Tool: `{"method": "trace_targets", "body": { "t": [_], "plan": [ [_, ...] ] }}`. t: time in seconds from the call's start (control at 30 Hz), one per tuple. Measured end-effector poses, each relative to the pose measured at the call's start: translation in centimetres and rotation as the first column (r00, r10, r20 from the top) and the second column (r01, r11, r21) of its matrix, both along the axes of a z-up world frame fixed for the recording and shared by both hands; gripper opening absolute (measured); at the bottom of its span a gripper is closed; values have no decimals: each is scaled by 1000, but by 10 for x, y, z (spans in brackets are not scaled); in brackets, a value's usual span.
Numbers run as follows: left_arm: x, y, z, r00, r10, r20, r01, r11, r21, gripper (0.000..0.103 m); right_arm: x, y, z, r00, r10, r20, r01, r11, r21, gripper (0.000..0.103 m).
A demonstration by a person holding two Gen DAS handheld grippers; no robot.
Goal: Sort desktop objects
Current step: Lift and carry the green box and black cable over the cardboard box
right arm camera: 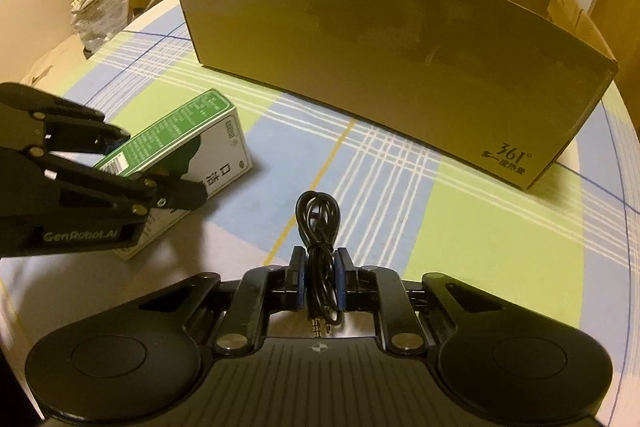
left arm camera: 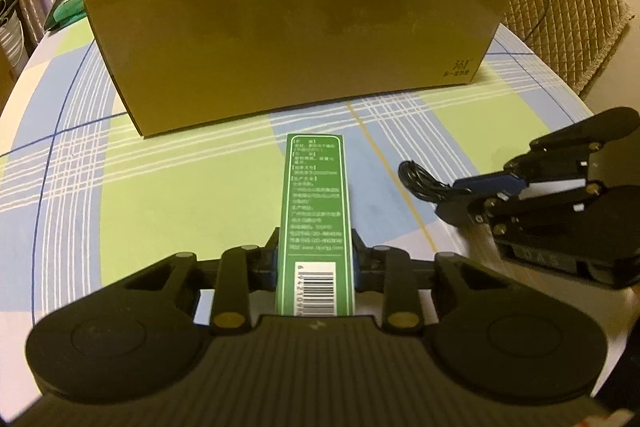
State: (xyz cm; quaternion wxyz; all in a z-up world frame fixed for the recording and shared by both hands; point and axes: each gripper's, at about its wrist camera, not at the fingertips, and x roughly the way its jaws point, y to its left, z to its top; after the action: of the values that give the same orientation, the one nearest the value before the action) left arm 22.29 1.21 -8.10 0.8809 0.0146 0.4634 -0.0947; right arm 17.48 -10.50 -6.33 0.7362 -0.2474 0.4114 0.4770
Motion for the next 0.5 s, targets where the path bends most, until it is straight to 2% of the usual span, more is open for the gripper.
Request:
{"method": "trace_targets", "body": {
  "t": [0.5],
  "plan": [
    [-16,4,21,999,53,0,-53,999,-8,25,5,-17,17,995,-97,-14,98,989,110,9]
  ]
}}
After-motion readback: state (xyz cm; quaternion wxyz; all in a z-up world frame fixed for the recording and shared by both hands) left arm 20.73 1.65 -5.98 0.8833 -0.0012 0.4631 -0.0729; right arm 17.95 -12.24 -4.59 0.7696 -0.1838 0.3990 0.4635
